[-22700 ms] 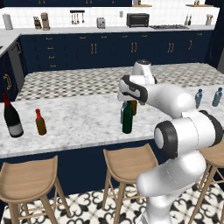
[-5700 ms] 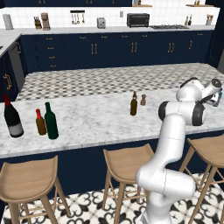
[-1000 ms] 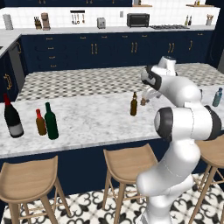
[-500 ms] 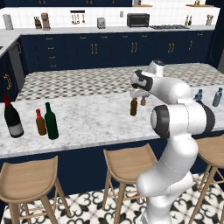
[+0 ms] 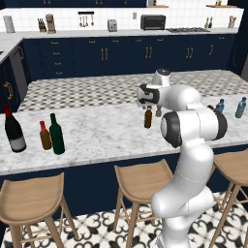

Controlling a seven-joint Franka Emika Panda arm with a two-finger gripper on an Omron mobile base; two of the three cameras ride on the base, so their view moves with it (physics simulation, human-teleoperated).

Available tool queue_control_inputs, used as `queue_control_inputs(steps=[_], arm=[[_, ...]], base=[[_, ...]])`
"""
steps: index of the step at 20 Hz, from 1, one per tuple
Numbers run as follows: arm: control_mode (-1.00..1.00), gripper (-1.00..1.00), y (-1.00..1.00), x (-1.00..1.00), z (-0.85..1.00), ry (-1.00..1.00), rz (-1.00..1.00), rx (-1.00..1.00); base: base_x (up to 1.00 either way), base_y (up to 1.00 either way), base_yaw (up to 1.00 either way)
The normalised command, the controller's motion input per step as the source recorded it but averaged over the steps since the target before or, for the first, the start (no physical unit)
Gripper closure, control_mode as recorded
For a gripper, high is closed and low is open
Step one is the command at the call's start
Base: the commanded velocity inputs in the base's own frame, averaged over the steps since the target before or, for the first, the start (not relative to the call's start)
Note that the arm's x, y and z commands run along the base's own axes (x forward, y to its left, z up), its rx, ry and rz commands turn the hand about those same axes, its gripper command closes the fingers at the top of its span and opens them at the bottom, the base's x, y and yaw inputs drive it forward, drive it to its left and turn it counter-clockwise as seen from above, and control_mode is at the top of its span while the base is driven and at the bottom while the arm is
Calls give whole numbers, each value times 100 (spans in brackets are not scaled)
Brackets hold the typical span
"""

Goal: Move the plastic bottles in the middle to the plastics group, and the glass bottles in the middle to the glass group.

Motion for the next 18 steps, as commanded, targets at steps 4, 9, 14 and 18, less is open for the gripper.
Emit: queue_control_inputs(steps=[4, 9, 14, 18], arm=[[-100, -100, -8, 31, -25, 0, -11, 0], [-100, -100, -15, 19, -3, 0, -4, 0], [-100, -100, -12, 7, -1, 0, -1, 1], [-100, -100, -8, 18, -11, 0, 0, 0]], base=[[0, 0, 0], [0, 0, 0], [0, 0, 0], [0, 0, 0]])
